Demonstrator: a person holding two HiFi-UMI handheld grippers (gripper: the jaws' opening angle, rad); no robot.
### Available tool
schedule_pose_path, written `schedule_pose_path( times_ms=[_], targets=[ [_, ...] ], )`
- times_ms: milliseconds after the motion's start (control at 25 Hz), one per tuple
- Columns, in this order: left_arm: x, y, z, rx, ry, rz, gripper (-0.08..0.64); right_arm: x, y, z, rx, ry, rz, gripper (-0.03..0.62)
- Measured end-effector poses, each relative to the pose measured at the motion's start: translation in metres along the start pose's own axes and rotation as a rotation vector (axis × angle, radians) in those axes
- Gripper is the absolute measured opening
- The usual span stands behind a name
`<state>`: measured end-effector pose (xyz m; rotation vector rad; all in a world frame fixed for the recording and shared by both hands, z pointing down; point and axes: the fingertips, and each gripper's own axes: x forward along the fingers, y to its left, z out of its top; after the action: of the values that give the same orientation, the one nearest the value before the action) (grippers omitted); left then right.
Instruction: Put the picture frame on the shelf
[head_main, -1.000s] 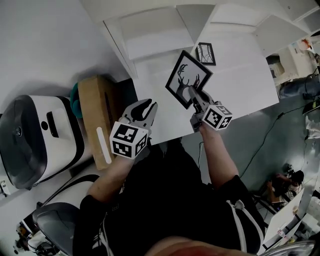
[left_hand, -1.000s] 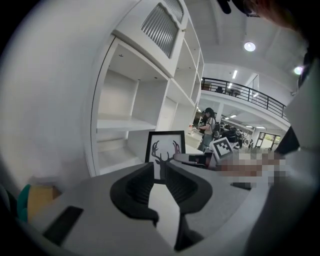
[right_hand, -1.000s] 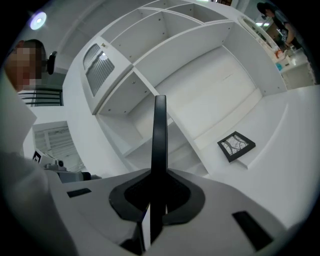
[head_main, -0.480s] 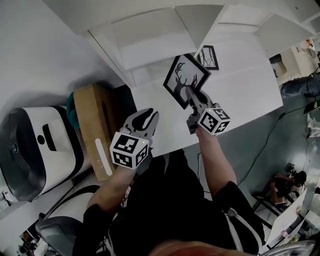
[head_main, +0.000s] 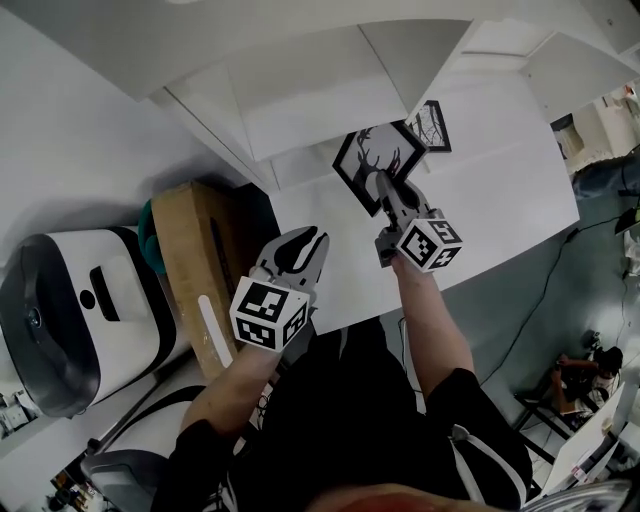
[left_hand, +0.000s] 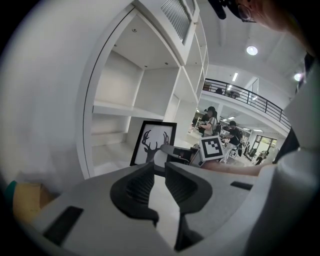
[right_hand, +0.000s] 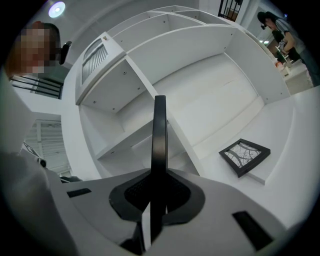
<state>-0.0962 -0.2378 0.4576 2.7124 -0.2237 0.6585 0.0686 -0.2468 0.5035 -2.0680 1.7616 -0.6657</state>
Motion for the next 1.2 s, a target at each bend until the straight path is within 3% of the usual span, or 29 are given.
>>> schedule_pose_path(
  times_ms=[520,640,840,1080,1200],
  targets=[
    [0.02,0.013,-0.017,-0.004,0.018,0.017,0.072,0.03,-0.017,-0.013,-0.135,-0.05,-0.105,0.04],
    [0.02,0.012,-0.021,-0.004,0.027,0.019,0.072,0.037,-0.02,-0.015,-0.135,-0.048,-0.125,0.04],
    [0.02,0.009,-0.021,-0.002,0.026,0.017,0.072,0.045,-0.031,-0.031,-0.094,0.037,-0.157,0.041],
    [0.023,0.012,-0.022,-0.015,0.026,0.021,0.072,0.047,-0.037,-0.032,-0.064,0.059,-0.124,0.043],
    [0.026,0.015,-0.022,-0.024,0.025,0.026,0.072,0.051,-0.037,-0.03,-0.119,0.051,-0.15,0.043]
  ],
)
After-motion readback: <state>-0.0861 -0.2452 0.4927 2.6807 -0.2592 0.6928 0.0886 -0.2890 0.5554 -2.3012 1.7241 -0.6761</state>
